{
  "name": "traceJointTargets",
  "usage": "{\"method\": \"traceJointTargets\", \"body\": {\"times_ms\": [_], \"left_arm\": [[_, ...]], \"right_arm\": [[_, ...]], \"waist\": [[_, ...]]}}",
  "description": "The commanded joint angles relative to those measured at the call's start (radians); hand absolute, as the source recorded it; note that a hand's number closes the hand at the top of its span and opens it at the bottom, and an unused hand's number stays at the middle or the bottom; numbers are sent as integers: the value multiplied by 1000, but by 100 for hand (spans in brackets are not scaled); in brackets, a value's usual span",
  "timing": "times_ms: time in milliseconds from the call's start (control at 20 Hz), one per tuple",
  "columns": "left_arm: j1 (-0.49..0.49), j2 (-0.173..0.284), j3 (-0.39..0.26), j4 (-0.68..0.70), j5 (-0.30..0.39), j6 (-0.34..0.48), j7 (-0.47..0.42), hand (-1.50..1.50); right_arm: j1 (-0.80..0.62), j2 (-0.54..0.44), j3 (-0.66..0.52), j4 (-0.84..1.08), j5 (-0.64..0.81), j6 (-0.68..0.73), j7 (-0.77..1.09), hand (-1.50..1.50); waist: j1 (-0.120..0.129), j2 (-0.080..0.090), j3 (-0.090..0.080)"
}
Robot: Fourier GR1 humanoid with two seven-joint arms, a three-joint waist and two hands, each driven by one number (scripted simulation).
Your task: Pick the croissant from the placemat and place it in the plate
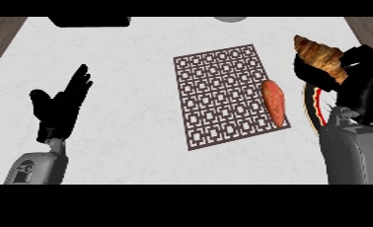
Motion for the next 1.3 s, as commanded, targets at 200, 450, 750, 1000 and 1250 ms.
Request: {"method": "traceJointTargets", "body": {"times_ms": [200,450,750,1000,1250], "left_arm": [[21,-20,10,-19,-18,6,-6,0],[23,9,25,-21,5,-42,18,0],[-35,-24,7,15,-35,-1,32,0],[-8,-17,29,28,-16,-49,-7,0],[8,23,73,32,11,-70,-26,0]], "right_arm": [[128,-119,-161,37,-158,-32,-128,150],[176,-176,-220,169,-296,30,-240,150],[169,-193,-312,286,-530,91,-365,-150],[214,-221,-312,236,-559,50,-505,-150],[223,-181,-354,133,-700,-56,-740,-150]], "waist": [[7,0,0],[8,1,1],[5,2,1],[4,1,0],[-5,-3,0]]}}
